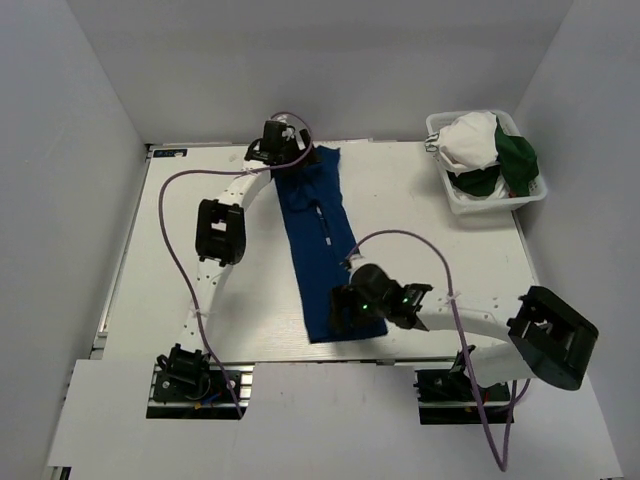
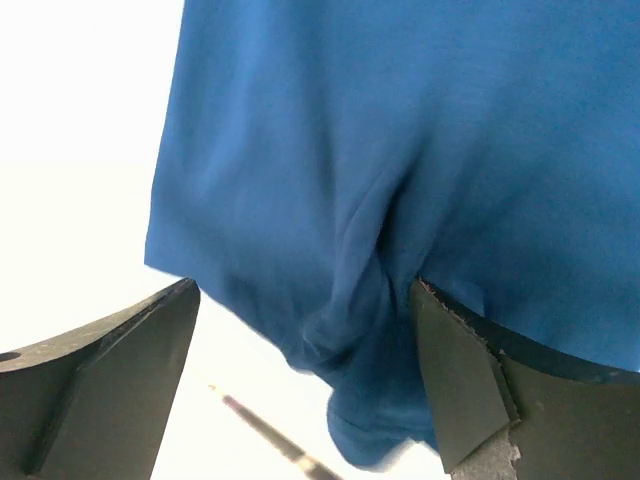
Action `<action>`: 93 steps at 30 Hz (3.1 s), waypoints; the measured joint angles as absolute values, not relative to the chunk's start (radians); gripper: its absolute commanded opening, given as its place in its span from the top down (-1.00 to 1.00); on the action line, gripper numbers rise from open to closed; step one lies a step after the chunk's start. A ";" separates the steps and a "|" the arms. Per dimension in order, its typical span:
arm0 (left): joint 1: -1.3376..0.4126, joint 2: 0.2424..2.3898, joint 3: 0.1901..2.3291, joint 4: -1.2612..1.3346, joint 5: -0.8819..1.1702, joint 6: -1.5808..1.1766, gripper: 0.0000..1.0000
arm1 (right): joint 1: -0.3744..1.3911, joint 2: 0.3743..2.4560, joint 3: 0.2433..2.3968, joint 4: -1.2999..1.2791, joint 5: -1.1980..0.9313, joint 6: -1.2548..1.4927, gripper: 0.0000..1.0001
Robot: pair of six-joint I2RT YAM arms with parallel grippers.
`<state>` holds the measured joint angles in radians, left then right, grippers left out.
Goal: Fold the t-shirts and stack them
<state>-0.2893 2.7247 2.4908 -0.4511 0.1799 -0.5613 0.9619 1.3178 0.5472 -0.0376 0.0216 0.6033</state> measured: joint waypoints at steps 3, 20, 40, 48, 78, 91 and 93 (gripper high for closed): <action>-0.316 2.719 2.423 -0.305 0.287 -0.589 -1.00 | 1.106 1.372 0.593 -0.037 0.012 0.574 -0.81; -0.355 2.788 2.483 -0.144 0.323 -0.676 -1.00 | 1.300 1.357 0.765 -0.319 0.171 0.486 -0.81; -0.352 1.400 1.245 -0.300 0.200 -0.522 -1.00 | 1.225 0.865 0.534 -0.551 0.286 0.926 -0.81; -0.432 1.120 0.592 -0.424 0.252 -0.672 -0.96 | 1.153 0.935 0.461 -0.436 0.235 0.928 -0.76; -0.813 1.402 0.622 -0.378 0.181 -0.848 1.00 | 0.988 1.031 0.379 -0.210 -0.011 0.830 1.00; -0.836 1.290 0.695 -0.530 0.086 -0.882 1.00 | 0.989 0.944 0.500 -0.419 0.024 0.782 1.00; -0.841 1.290 0.695 -0.530 0.086 -0.889 1.00 | 0.988 0.947 0.500 -0.429 0.024 0.779 1.00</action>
